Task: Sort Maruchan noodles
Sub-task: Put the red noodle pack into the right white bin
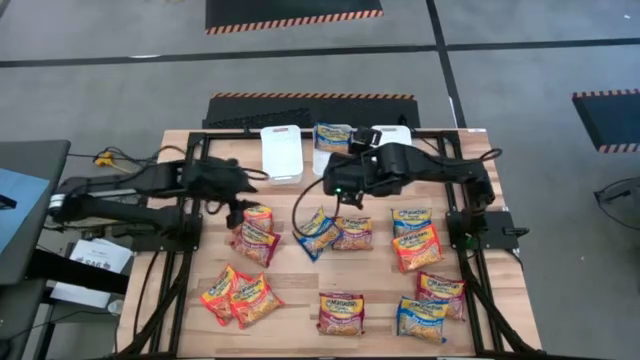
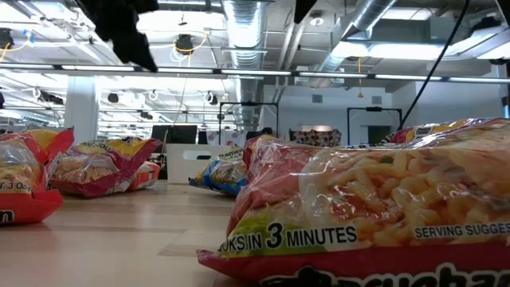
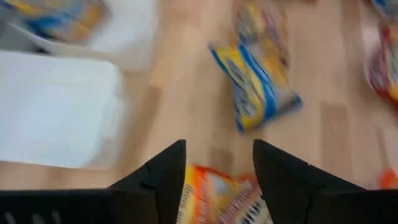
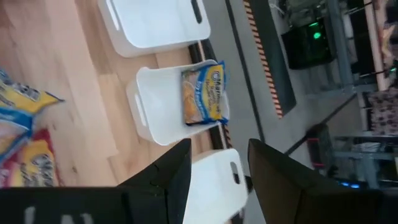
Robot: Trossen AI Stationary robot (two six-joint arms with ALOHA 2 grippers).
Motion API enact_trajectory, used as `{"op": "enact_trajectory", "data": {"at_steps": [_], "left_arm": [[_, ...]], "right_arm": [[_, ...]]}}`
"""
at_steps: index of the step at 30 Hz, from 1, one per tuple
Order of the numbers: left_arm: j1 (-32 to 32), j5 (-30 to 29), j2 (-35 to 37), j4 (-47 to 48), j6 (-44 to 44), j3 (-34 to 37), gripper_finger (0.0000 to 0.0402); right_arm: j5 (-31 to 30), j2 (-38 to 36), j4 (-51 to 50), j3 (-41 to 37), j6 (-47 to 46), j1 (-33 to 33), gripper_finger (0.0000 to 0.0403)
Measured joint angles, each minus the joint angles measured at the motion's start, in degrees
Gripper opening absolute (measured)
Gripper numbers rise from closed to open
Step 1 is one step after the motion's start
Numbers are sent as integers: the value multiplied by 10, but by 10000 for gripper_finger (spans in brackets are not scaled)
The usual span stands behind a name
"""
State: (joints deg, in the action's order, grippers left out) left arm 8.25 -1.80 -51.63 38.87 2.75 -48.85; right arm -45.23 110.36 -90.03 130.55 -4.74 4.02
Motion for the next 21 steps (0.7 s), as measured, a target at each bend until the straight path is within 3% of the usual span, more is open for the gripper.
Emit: {"op": "enact_trajectory", "data": {"at_steps": [4,21], "left_arm": [[2,72,-63,24,-17,4,174],[2,122,-213,30,-30,4,168]], "right_arm": [[1,-13,0,0,0,10,182],[6,-17,0,-1,1,11,182]]}}
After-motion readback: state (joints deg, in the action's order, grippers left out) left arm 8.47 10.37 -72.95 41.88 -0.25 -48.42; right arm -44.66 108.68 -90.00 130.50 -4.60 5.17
